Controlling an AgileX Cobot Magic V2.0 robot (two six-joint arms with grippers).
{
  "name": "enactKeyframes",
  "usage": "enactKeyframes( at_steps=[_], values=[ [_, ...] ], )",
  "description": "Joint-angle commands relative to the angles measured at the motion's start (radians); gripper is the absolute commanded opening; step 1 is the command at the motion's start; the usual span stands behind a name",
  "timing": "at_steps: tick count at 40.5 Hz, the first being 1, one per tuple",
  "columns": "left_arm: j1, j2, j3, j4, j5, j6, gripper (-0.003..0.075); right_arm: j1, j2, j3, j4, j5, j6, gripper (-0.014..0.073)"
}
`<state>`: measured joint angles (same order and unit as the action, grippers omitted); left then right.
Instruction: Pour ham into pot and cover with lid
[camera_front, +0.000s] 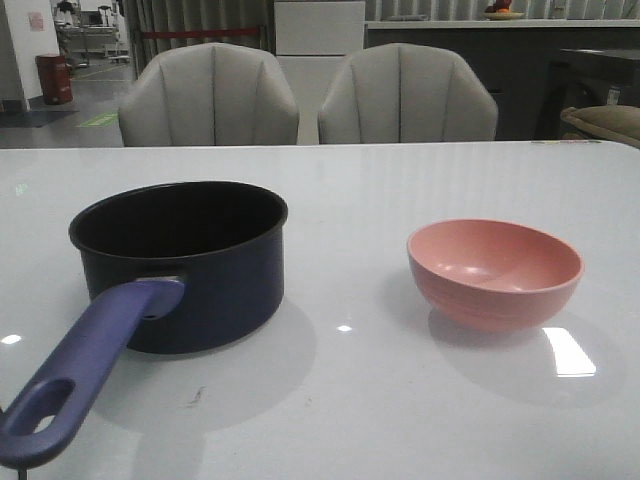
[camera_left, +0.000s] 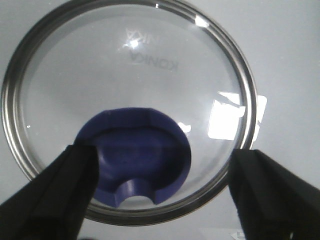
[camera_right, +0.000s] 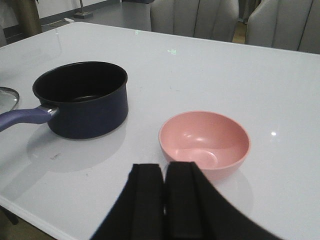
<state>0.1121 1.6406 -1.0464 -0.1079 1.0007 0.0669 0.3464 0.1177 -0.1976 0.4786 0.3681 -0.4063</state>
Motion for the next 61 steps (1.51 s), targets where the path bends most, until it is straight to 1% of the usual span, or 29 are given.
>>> enactKeyframes(
  at_steps=[1, 10, 20, 25, 31, 36, 46, 55, 61],
  values=[
    [-0.003, -0.029, 0.017, -0.016, -0.025, 0.001, 0.0571, 0.000, 0.011, -0.028, 0.014, -0.072, -0.010, 0.0138],
    [-0.003, -0.029, 0.057, -0.016, -0.091, -0.001, 0.0567, 0.000, 0.011, -0.028, 0.014, -0.072, -0.010, 0.0138],
    [-0.003, -0.030, 0.053, 0.006, -0.096, -0.001, 0.0489, 0.000, 0.011, -0.028, 0.014, -0.072, -0.010, 0.0138],
    [-0.003, -0.038, 0.053, 0.027, -0.092, -0.001, 0.0487, 0.000, 0.011, -0.028, 0.014, -0.072, -0.010, 0.0138],
    [-0.003, -0.059, 0.053, 0.032, -0.079, -0.001, 0.0489, 0.000, 0.011, -0.028, 0.014, -0.072, -0.010, 0.0138],
    [-0.003, -0.063, 0.053, 0.034, -0.077, -0.001, 0.0509, 0.000, 0.011, -0.028, 0.014, -0.072, -0.010, 0.0138],
    [-0.003, -0.076, 0.051, 0.050, -0.077, -0.001, 0.0577, 0.000, 0.011, -0.028, 0.014, -0.072, -0.010, 0.0138],
    [-0.003, -0.085, 0.034, 0.050, -0.079, -0.001, 0.0577, 0.000, 0.011, -0.028, 0.014, -0.072, -0.010, 0.0138],
    [-0.003, -0.085, 0.034, 0.053, -0.129, -0.053, 0.0577, 0.000, 0.011, -0.028, 0.014, -0.072, -0.010, 0.0138]
  ],
)
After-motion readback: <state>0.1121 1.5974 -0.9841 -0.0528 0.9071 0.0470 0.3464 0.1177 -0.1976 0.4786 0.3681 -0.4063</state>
